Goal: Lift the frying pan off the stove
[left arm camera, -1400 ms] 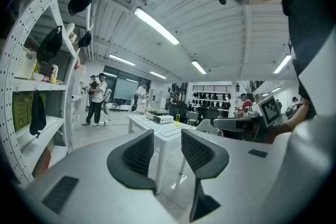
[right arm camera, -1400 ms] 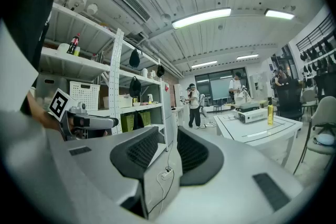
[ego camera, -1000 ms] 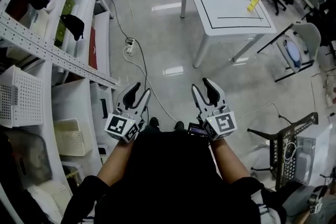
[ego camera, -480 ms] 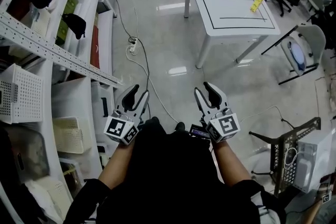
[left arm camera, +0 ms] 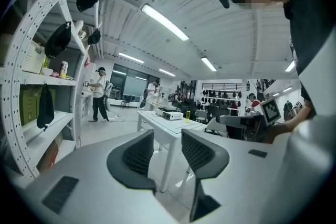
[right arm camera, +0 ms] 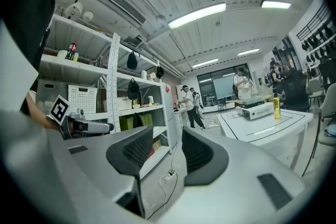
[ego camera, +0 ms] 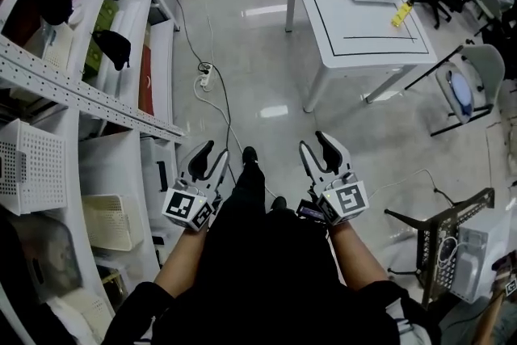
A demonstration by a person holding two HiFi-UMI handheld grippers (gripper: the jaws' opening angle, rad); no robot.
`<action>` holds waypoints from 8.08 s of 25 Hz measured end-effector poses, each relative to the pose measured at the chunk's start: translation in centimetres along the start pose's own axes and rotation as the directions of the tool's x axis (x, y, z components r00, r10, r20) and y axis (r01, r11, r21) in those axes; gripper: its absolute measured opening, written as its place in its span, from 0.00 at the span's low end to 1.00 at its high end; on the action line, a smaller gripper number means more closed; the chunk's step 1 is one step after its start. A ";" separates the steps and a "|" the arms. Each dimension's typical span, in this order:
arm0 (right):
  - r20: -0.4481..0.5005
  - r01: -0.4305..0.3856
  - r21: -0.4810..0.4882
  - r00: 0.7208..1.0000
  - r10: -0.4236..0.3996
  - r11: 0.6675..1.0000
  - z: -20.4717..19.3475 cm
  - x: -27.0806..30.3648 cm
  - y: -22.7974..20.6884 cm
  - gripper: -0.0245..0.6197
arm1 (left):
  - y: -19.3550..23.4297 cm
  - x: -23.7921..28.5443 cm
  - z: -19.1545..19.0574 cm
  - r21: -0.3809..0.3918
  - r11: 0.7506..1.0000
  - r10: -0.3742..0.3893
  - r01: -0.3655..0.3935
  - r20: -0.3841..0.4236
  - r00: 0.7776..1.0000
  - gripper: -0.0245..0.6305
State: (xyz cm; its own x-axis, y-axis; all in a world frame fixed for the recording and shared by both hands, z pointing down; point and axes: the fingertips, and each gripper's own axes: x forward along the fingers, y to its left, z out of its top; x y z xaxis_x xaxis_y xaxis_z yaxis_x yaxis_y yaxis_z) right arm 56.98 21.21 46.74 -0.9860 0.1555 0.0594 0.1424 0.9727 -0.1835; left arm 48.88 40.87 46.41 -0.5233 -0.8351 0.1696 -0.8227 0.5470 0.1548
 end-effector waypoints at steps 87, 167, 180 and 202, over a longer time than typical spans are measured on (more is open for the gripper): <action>-0.034 -0.052 -0.053 0.998 0.050 0.997 14.4 90.9 -34.3 0.28 | 67.5 68.1 22.8 -0.083 0.996 0.032 -0.027 0.059 0.998 0.29; 0.076 0.110 0.917 0.895 -0.440 0.384 6.4 60.1 -65.9 0.33 | 7.3 99.9 6.8 -0.982 0.117 -0.849 0.148 -0.176 -0.498 0.37; 0.064 0.119 0.916 0.900 -0.431 0.384 6.1 60.7 -67.5 0.30 | 5.9 99.3 6.1 -0.990 0.109 -0.832 0.094 -0.142 -0.536 0.37; 0.094 0.109 0.903 0.894 -0.439 0.415 7.4 60.5 -67.1 0.29 | 5.5 98.7 8.0 -0.988 0.104 -0.852 0.115 -0.148 -0.502 0.27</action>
State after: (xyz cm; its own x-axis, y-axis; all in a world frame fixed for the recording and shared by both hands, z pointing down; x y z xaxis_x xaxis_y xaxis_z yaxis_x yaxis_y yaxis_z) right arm -12.85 -35.93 55.39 -0.9518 -0.3038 0.0416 -0.1264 0.2652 -0.9559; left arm -9.06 -39.05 56.22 0.9966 -0.0384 -0.0731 0.0739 0.0190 0.9971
